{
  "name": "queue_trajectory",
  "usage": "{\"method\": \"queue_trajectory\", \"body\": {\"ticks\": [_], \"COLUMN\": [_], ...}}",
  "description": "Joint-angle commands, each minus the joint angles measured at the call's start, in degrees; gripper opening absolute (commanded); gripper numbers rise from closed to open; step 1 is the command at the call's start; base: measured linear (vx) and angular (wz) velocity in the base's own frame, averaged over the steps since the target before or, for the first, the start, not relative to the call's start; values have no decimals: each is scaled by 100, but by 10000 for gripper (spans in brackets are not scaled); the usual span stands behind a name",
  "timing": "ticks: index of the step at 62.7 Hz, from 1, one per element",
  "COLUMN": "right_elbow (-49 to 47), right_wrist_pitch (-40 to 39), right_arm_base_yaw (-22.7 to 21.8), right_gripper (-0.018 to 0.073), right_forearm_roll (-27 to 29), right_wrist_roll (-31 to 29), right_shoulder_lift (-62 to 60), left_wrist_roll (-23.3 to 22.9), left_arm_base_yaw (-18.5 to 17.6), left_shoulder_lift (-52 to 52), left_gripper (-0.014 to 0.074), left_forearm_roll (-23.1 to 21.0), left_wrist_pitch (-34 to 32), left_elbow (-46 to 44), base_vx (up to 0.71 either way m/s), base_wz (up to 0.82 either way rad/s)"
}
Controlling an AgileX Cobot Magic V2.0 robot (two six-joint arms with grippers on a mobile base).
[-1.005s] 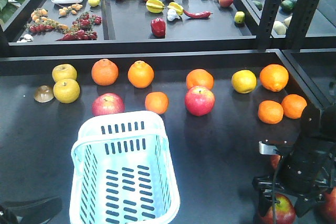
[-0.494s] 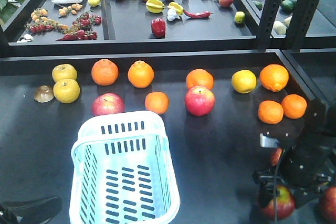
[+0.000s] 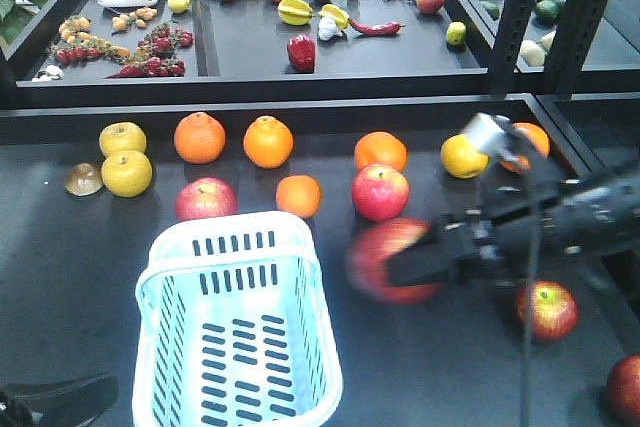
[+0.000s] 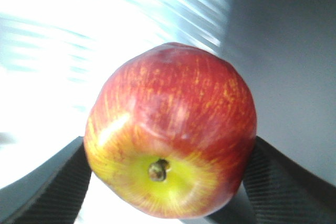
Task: Pick three apples into basket with both arms
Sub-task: 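Carry the apple over the basket and release it inside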
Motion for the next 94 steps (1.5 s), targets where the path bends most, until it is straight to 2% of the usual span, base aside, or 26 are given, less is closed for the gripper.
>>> {"method": "queue_trajectory", "body": {"ticks": [1,5,12,23,29,37,48,54,59,69,77,85,94], "right_elbow": [-119,-119,-119,-119,-119,-119,-119,-119,-119,-119,-119,-119,-119], "right_wrist_pitch": [-291,-780,-1529,-1958,-2048,-2072,-2244,-2310,-2337,-2349,-2089,-1592,-1253], "right_arm_base_yaw": [701,1263,1910,2348,2368,2368,2368,2359,2359,2359,2359,2359,2353], "right_gripper": [-5,-4,0,29,84,241,571,678,713,691,616,475,221], "right_forearm_roll": [583,507,400,173,172,253,586,831,1012,1377,1439,1388,828], "right_wrist_roll": [-282,-257,-94,81,5,-51,-109,-263,-375,-404,-348,-349,-76], "right_shoulder_lift": [-157,-83,120,472,691,900,987,982,982,982,982,952,723], "left_wrist_roll": [-1,-1,-1,-1,-1,-1,-1,-1,-1,-1,-1,-1,-4], "left_arm_base_yaw": [-27,-27,-27,-27,-27,-27,-27,-27,-27,-27,-27,-27,-27], "left_shoulder_lift": [14,14,14,14,14,14,14,14,14,14,14,14,14], "left_gripper": [-7,-7,-6,-6,-6,-6,-6,-6,-6,-6,-6,-6,-6], "left_forearm_roll": [-47,-47,-47,-47,-47,-47,-47,-47,-47,-47,-47,-47,-47], "left_wrist_pitch": [24,24,24,-1,-1,-1,-1,-1,-17,-17,-24,-24,-31], "left_elbow": [-156,-156,-156,-156,-156,-156,-156,-156,-156,-156,-156,-156,-156], "base_vx": [0,0,0,0,0,0,0,0,0,0,0,0,0], "base_wz": [0,0,0,0,0,0,0,0,0,0,0,0,0]}}
